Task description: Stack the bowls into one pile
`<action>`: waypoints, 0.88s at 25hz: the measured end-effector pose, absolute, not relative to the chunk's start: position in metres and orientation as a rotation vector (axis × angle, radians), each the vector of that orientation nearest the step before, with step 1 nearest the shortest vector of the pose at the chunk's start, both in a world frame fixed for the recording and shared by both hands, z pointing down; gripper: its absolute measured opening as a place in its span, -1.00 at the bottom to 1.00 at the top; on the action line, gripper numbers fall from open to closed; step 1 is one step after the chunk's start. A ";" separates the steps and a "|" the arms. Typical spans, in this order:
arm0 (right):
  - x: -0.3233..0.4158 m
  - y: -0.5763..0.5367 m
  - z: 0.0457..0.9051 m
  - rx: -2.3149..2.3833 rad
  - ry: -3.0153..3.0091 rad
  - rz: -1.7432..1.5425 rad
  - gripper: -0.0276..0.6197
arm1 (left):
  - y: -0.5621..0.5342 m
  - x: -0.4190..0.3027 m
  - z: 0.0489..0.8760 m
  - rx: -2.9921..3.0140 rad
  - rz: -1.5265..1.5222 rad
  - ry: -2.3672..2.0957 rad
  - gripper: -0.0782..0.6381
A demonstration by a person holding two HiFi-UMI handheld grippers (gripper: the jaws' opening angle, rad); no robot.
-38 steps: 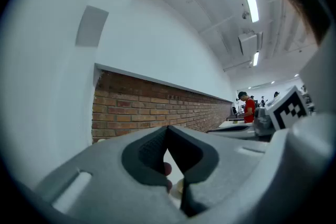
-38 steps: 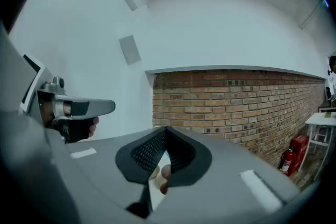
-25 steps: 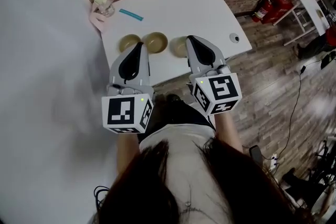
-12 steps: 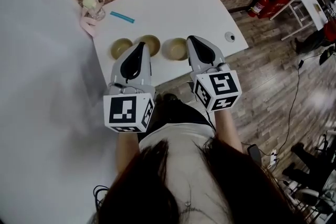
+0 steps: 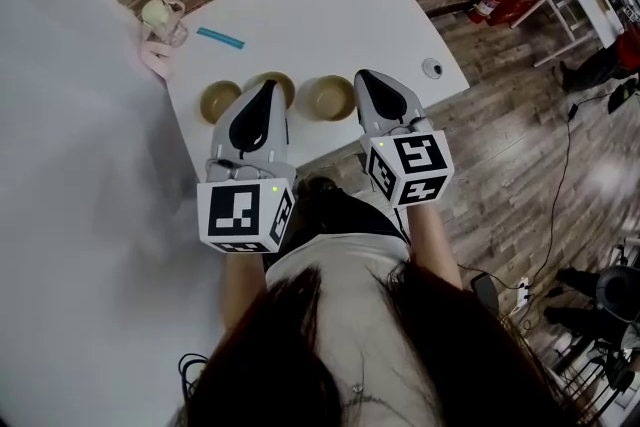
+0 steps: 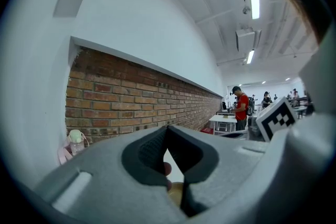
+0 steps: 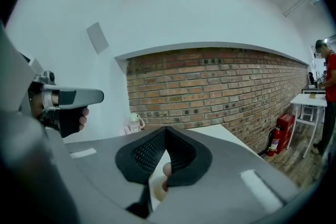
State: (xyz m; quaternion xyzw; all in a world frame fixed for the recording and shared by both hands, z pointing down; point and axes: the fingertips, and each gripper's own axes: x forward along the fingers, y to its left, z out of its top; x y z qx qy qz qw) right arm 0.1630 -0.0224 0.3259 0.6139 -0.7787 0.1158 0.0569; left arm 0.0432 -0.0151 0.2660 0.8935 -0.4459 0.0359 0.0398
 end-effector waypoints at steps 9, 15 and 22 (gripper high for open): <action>0.181 -0.033 0.352 1.845 -2.304 0.401 -0.91 | -0.029 0.063 0.273 2.735 0.117 -1.337 -0.78; 0.193 -0.039 0.367 1.838 -2.277 0.444 -0.90 | -0.037 0.074 0.278 2.726 0.124 -1.327 -0.78; 0.202 -0.049 0.387 1.807 -2.256 0.503 -0.88 | -0.048 0.081 0.286 2.707 0.143 -1.327 -0.78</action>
